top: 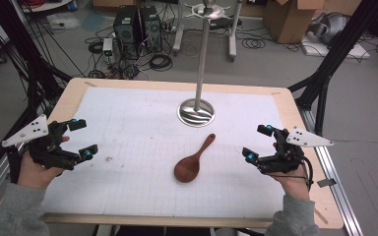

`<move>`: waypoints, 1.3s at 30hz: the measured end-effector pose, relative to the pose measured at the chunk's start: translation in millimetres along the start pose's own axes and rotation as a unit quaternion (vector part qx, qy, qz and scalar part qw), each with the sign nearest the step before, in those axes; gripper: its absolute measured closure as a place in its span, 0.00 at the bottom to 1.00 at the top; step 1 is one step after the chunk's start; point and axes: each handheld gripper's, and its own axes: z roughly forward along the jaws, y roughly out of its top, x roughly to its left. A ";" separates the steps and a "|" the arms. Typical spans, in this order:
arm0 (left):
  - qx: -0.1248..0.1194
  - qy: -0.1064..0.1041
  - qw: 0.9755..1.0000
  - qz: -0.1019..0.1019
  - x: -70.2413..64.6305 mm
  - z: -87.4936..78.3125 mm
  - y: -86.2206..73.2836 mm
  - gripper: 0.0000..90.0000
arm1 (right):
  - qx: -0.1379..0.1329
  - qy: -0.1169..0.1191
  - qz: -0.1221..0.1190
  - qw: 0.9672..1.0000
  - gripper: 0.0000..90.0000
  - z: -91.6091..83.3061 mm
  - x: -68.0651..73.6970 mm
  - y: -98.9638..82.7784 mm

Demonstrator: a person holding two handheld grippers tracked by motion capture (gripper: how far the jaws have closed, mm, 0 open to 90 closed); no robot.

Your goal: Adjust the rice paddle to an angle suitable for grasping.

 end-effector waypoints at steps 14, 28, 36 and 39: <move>0.014 0.019 1.000 -0.001 0.6 -0.1 -7.1 0.02 | 0.031 -0.001 -0.003 0.999 0.08 32.3 5.8 0.0; 0.019 0.041 0.999 -0.003 3.1 -7.3 -15.4 0.02 | 0.082 0.033 0.006 0.996 0.58 65.3 5.2 -7.6; 0.028 0.038 0.999 -0.004 2.0 -5.2 -17.8 0.02 | 0.091 0.001 0.002 0.996 0.85 82.8 11.0 -11.9; 0.031 0.038 0.999 -0.004 1.7 -4.9 -18.7 0.02 | 0.079 -0.007 0.024 0.997 0.93 87.6 9.2 -15.3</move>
